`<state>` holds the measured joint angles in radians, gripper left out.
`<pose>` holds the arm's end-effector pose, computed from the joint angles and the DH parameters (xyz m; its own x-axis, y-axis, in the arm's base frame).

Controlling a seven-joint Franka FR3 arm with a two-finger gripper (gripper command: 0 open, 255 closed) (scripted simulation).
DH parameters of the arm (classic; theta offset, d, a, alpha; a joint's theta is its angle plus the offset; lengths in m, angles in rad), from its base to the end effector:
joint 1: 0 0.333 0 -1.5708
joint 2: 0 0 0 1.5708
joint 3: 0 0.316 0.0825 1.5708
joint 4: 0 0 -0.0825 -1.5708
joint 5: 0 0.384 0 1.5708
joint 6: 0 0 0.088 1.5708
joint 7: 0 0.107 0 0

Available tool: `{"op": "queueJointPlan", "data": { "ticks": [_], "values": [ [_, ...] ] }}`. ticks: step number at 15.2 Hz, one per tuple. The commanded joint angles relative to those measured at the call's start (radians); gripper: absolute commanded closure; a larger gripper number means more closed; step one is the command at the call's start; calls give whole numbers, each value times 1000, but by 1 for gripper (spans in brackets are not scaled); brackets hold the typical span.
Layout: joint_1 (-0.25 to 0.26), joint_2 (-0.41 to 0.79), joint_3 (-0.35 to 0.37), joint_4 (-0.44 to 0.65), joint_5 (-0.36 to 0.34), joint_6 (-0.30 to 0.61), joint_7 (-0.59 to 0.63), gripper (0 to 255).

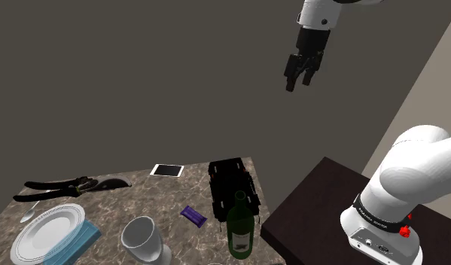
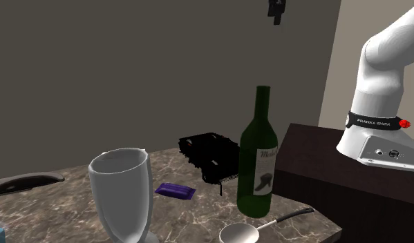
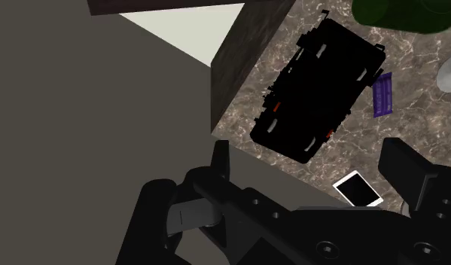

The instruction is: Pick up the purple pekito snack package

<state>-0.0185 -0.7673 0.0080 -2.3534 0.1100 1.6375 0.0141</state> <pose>0.3188 0.0085 0.5925 0.9982 -0.0338 0.0495 -0.0284 -0.9941 -0.1050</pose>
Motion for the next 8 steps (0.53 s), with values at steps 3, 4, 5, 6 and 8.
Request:
{"op": "queueJointPlan", "data": {
  "ticks": [3,4,5,6,8],
  "values": [
    [12,21,29,-36,16,57,20,0],
    [18,34,44,-52,24,86,30,0],
    [24,48,59,-67,31,115,39,0],
    [30,63,74,-80,39,145,49,0],
    [43,99,104,-104,53,205,69,0]
  ]
}}
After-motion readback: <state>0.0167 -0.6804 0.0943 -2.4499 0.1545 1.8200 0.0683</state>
